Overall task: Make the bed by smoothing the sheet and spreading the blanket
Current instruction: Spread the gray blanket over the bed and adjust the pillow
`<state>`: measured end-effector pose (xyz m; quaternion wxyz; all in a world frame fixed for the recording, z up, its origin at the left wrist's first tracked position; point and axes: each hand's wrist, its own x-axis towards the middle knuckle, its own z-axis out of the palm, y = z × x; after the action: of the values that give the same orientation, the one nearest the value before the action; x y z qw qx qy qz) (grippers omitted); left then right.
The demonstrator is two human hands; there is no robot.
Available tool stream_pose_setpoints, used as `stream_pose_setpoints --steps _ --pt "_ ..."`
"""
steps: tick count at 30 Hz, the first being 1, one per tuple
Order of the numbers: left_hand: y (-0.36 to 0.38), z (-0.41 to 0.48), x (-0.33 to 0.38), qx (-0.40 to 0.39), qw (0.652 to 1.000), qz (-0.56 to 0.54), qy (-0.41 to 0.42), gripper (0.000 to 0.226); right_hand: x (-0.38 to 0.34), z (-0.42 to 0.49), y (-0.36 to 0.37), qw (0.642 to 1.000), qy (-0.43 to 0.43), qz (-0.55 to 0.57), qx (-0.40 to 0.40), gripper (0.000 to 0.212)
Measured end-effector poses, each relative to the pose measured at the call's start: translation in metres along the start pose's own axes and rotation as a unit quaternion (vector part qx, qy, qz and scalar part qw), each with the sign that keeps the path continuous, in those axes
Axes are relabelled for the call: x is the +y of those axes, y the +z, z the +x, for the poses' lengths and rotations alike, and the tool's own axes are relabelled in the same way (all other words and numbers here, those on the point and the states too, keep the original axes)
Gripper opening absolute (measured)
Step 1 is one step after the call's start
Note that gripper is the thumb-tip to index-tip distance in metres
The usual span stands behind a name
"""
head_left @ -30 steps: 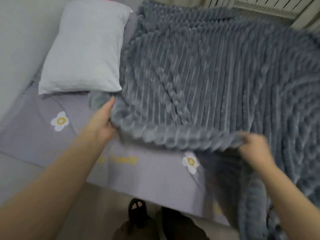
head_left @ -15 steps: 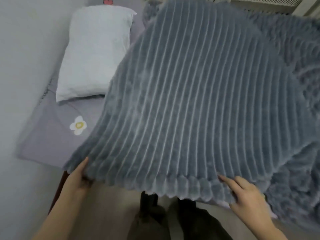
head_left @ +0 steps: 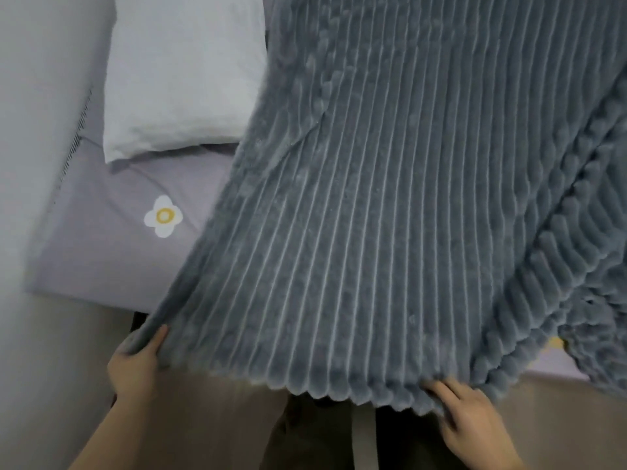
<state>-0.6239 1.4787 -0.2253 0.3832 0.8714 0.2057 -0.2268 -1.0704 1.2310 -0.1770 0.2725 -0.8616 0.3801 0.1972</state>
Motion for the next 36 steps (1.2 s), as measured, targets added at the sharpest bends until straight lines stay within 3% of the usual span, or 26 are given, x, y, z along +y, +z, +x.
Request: stream_pose_setpoints --steps 4,6,8,11,13,15,20,24,27,29,32,34,36 --pt "0.005 -0.003 0.002 -0.030 0.967 0.254 0.001 0.036 -0.006 0.016 0.025 0.992 0.050 -0.057 -0.100 0.049" --pt "0.018 -0.003 0.016 0.004 0.939 0.339 0.062 0.038 -0.008 0.032 0.033 0.983 0.066 -0.062 -0.157 0.049" --pt "0.036 0.001 0.035 0.031 0.922 0.354 0.156 0.040 -0.014 0.051 0.034 0.981 0.070 -0.043 -0.174 0.044" --pt "0.069 0.009 0.067 -0.059 0.902 0.322 0.282 0.037 -0.023 0.076 0.028 0.978 0.154 0.137 -0.014 0.025" --pt "0.092 0.012 0.089 -0.141 0.898 0.298 0.293 0.042 -0.024 0.088 0.022 0.944 0.218 0.219 0.112 0.022" --pt "0.112 0.014 0.107 -0.182 0.896 0.291 0.283 0.044 -0.019 0.094 0.017 0.916 0.282 0.231 0.169 0.035" --pt "0.117 0.038 0.136 -0.024 0.886 0.370 0.277 0.024 0.008 0.087 0.008 0.896 0.392 0.204 0.051 0.057" --pt "0.111 0.037 0.139 -0.019 0.873 0.415 0.255 0.025 0.030 0.072 0.007 0.888 0.352 0.291 0.054 0.041" --pt "0.123 0.014 0.128 0.037 0.861 0.408 0.300 0.040 0.046 0.059 0.003 0.843 0.356 0.390 0.108 0.016" --pt "0.132 -0.009 0.111 0.017 0.821 0.396 0.411 0.059 0.059 0.051 0.000 0.816 0.387 0.380 0.200 0.011" --pt "0.143 -0.054 0.069 -0.163 0.685 0.439 0.558 0.059 0.084 0.041 -0.002 0.726 0.477 0.377 0.321 0.031" --pt "0.153 -0.084 0.035 -0.290 0.604 0.497 0.551 0.058 0.103 0.036 -0.003 0.653 0.521 0.449 0.317 0.052" --pt "0.163 -0.104 0.000 -0.343 0.589 0.558 0.473 0.059 0.120 0.033 -0.006 0.565 0.510 0.576 0.298 0.066"
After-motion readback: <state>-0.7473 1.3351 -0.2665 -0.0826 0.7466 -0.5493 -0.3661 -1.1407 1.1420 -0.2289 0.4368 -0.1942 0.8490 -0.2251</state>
